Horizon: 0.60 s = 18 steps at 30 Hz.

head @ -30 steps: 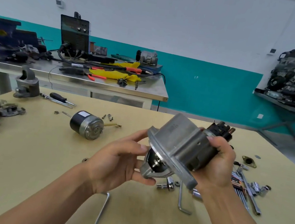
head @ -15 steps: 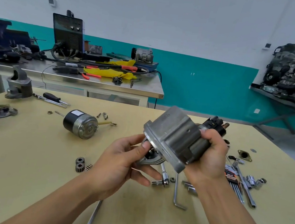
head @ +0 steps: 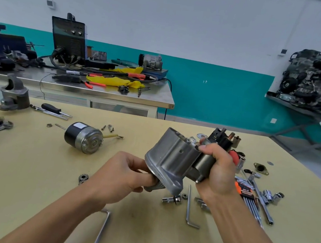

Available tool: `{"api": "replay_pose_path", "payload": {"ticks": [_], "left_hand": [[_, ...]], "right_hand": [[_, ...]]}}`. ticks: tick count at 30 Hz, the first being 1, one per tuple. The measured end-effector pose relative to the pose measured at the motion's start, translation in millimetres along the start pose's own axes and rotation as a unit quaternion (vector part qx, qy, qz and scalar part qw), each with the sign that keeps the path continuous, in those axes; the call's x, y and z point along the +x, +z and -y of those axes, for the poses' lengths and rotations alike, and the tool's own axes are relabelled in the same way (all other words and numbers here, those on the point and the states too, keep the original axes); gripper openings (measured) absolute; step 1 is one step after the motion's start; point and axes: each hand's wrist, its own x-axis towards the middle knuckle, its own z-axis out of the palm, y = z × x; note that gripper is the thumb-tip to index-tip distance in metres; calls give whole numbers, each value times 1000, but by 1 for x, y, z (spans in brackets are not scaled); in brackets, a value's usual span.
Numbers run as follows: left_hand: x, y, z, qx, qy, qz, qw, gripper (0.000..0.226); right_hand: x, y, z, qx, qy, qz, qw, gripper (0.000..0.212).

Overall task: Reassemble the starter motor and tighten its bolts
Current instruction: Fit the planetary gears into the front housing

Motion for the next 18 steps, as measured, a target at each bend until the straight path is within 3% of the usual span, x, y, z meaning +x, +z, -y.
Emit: {"api": "replay_pose_path", "payload": {"ticks": [6,11,18], "left_hand": [[0,0,3,-42,67,22,997,8],[-1,7,6,-64,133,-9,989,12],[-2,14,8,-75,130,-44,988,17]], "right_hand": [[-1,2,-1,-7,-1,21,1000,16],[0,1,4,3,-6,34,999,20],[0,0,6,6,-11,31,999,18]]}}
